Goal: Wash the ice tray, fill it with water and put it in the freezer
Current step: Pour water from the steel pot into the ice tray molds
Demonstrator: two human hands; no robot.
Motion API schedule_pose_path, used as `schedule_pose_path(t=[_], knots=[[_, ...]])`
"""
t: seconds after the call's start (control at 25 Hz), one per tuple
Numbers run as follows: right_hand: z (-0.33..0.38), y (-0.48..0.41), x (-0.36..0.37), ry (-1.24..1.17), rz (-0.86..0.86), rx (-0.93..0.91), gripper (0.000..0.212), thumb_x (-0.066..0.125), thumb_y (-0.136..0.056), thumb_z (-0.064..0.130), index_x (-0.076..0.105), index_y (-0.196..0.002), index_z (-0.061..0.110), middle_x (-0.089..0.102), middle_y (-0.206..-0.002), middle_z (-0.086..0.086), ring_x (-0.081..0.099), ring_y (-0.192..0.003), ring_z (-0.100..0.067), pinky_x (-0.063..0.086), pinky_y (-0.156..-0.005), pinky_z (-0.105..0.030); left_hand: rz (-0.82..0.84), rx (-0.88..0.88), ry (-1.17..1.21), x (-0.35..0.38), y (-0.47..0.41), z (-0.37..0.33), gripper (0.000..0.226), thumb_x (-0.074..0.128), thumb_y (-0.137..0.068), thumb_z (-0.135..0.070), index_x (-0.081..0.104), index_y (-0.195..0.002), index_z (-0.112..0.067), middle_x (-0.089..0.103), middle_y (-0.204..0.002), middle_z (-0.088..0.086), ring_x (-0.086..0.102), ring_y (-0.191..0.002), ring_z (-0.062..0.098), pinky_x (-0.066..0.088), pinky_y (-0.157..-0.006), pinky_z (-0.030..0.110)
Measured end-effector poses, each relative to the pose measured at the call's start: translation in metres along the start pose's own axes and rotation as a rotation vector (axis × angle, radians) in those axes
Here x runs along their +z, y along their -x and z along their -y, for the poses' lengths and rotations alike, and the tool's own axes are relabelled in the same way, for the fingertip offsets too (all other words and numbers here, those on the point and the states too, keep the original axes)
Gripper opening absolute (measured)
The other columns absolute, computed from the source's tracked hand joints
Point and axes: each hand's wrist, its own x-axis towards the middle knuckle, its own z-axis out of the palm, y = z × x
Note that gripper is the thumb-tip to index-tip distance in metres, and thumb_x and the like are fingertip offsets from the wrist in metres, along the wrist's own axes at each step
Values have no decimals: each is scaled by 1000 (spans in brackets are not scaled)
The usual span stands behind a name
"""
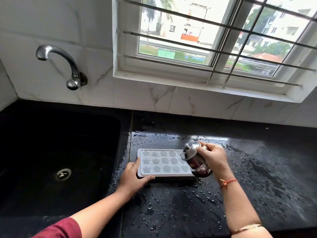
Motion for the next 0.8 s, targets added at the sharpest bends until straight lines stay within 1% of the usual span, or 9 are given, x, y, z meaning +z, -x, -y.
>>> schedule_pose_path(t=[0.08, 0.12, 0.16, 0.24, 0.32, 0.4, 0.6, 0.72, 0.8], knots=[[1, -5, 2, 64, 22, -23, 10, 64, -79, 3, 61, -69, 1, 64, -107, -6, 63, -76, -25, 57, -70, -45, -17, -9, -15, 2, 0, -1, 92, 73, -69, -48, 26, -145, -25, 40, -110, -7, 47, -110, 13, 34, -80, 20], [2, -7, 2, 79, 40, -31, 10, 64, -78, 2, 63, -69, 5, 65, -104, -8, 63, -78, -26, 57, -73, -47, -24, -12, -25, 2, 1, -2, 92, 73, -69, -48, 26, -145, -25, 42, -112, -5, 48, -113, 15, 35, -82, 21], [2, -9, 2, 82, 54, -41, 4, 64, -78, 1, 66, -77, 4, 65, -101, -10, 63, -80, -26, 57, -75, -47, -32, -14, -37, 3, 1, -3, 91, 73, -70, -48, 26, -145, -24, 43, -116, -4, 48, -115, 16, 36, -84, 21], [1, -13, 1, 106, 73, -58, 22, 65, -78, 2, 67, -99, -4, 65, -98, -10, 64, -85, -25, 58, -76, -43, -46, -19, -57, 3, 1, -4, 90, 72, -71, -47, 26, -145, -23, 45, -122, -1, 48, -116, 17, 37, -87, 23], [0, -16, -1, 148, 98, -80, 31, 65, -78, 3, 64, -109, -4, 64, -92, -5, 64, -85, -23, 58, -72, -36, -58, -26, -63, 4, 1, -4, 89, 72, -72, -47, 26, -145, -23, 45, -123, -1, 48, -116, 17, 37, -88, 23], [0, -19, -4, 182, 124, -106, 32, 65, -79, 4, 65, -110, -1, 64, -89, -2, 62, -79, -16, 56, -67, -27, -71, -30, -62, 5, 2, -5, 89, 73, -71, -46, 27, -145, -24, 45, -124, -1, 48, -116, 16, 37, -89, 23], [1, -29, -8, 213, 181, -168, 33, 67, -79, 7, 66, -112, 2, 65, -84, 0, 60, -77, -13, 53, -66, -19, -116, -31, -35, 7, 4, -6, 87, 76, -69, -41, 33, -142, -22, 47, -121, -3, 48, -116, 16, 35, -90, 21], [2, -31, -11, 257, 209, -201, 32, 66, -80, 10, 66, -112, 5, 65, -83, 2, 59, -74, -10, 47, -53, -5, -129, -15, -14, 8, 5, -6, 85, 78, -69, -38, 36, -141, -21, 49, -117, -4, 49, -114, 13, 33, -87, 16], [3, -33, -12, 267, 222, -204, 33, 66, -80, 10, 66, -113, 6, 64, -80, 4, 58, -71, -8, 46, -51, -4, -140, -18, -20, 9, 5, -6, 84, 77, -70, -38, 35, -141, -23, 50, -119, -4, 49, -113, 12, 34, -87, 17]])
